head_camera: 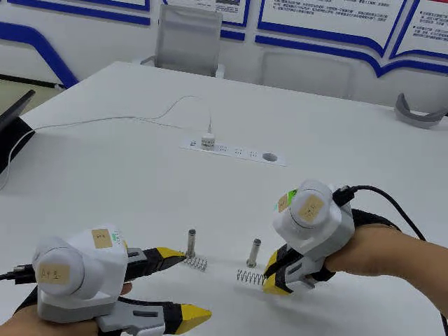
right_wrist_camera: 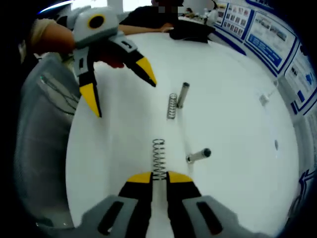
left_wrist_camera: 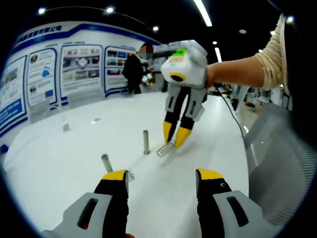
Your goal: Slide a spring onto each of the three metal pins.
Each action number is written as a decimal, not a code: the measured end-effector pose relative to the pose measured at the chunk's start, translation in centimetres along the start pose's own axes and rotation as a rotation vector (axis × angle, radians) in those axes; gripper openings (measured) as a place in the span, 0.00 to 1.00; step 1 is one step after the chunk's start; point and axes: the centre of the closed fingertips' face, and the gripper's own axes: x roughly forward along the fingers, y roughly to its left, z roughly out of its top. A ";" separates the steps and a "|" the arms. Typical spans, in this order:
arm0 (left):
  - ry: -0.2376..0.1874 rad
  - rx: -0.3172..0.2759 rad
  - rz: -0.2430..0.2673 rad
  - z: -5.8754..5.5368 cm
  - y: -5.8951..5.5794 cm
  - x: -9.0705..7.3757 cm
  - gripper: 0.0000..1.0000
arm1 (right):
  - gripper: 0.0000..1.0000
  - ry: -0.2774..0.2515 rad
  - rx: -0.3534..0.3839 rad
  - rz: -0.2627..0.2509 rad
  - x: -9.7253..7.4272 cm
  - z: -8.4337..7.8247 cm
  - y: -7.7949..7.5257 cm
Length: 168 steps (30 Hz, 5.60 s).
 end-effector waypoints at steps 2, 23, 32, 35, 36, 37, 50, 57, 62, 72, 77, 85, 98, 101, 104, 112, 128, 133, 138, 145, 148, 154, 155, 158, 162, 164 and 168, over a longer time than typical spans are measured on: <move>-0.002 0.011 -0.015 0.3 -0.3 0.4 0.55 | 0.12 -0.003 -0.022 0.011 -0.4 0.4 0.7; -0.010 0.150 -0.131 1.8 -3.2 2.5 0.22 | 0.12 -0.004 -0.156 0.065 -2.0 2.7 3.9; -0.017 0.169 -0.142 2.0 -3.5 2.5 0.13 | 0.12 -0.019 -0.180 0.062 -2.9 3.8 4.1; -0.015 0.173 -0.137 1.9 -3.4 2.4 0.13 | 0.12 -0.037 -0.189 0.057 -3.5 4.5 4.2; -0.014 0.174 -0.137 1.9 -3.5 2.4 0.12 | 0.12 -0.045 -0.190 0.056 -3.7 4.7 4.2; -0.012 0.175 -0.137 1.8 -3.5 2.4 0.12 | 0.12 -0.052 -0.190 0.057 -3.9 5.0 4.3; -0.022 0.179 -0.142 2.1 -3.7 2.4 0.11 | 0.12 -0.137 -0.204 0.044 -5.0 7.8 4.8; -0.037 0.168 -0.147 2.4 -3.8 2.6 0.11 | 0.12 -0.172 -0.208 0.038 -5.1 9.1 5.1; -0.045 0.155 -0.144 2.5 -3.7 2.6 0.11 | 0.12 -0.184 -0.202 0.033 -5.0 9.4 5.0; -0.059 0.139 -0.132 2.6 -3.3 2.4 0.11 | 0.14 -0.183 -0.177 0.024 -5.0 9.0 4.5; -0.065 0.139 -0.130 2.9 -3.2 2.4 0.11 | 0.14 -0.190 -0.165 0.027 -4.7 9.1 4.5; -0.067 0.140 -0.126 2.9 -3.2 2.4 0.12 | 0.12 -0.188 -0.158 0.029 -4.6 9.0 4.6; -0.058 0.087 -0.094 2.4 -2.1 1.7 0.28 | 0.12 -0.182 -0.137 0.004 -5.0 8.5 3.6; -0.054 0.079 -0.081 2.1 -1.7 1.2 0.30 | 0.12 -0.181 -0.129 -0.003 -5.2 8.3 3.3; -0.049 0.068 -0.066 1.7 -1.2 0.7 0.32 | 0.12 -0.178 -0.121 -0.011 -5.3 8.0 2.9; -0.044 0.038 -0.007 1.0 0.2 -0.4 0.40 | 0.12 -0.172 -0.102 -0.024 -5.6 7.4 2.2; -0.040 -0.012 0.074 0.0 2.3 -1.8 0.51 | 0.12 -0.171 -0.028 -0.096 -6.9 6.2 -1.8; -0.041 -0.019 0.085 -0.1 2.6 -2.0 0.53 | 0.12 -0.158 -0.001 -0.136 -7.0 5.6 -3.5; -0.041 -0.028 0.092 -0.2 2.7 -2.2 0.55 | 0.12 -0.157 0.027 -0.150 -6.6 5.4 -4.7; -0.040 -0.035 0.100 -0.5 2.9 -2.4 0.57 | 0.12 -0.137 0.055 -0.151 -5.2 5.0 -5.7; -0.040 -0.039 0.104 -0.5 3.0 -2.5 0.57 | 0.12 -0.129 0.066 -0.141 -4.7 4.8 -5.8; -0.041 -0.047 0.109 -0.6 3.2 -2.6 0.58 | 0.12 -0.122 0.075 -0.137 -4.4 4.6 -6.0; -0.040 -0.048 0.110 -0.6 3.2 -2.6 0.58 | 0.12 -0.121 0.079 -0.134 -4.3 4.6 -6.0; -0.040 -0.048 0.110 -0.6 3.2 -2.6 0.58 | 0.12 -0.119 0.081 -0.132 -4.1 4.5 -6.0; -0.040 -0.050 0.111 -0.6 3.2 -2.6 0.58 | 0.12 -0.116 0.088 -0.128 -3.8 4.4 -6.1; -0.040 -0.050 0.113 -0.6 3.3 -2.6 0.58 | 0.12 -0.115 0.092 -0.125 -3.6 4.3 -6.2; -0.038 -0.052 0.113 -0.7 3.3 -2.7 0.58 | 0.12 -0.111 0.102 -0.120 -3.1 4.0 -6.3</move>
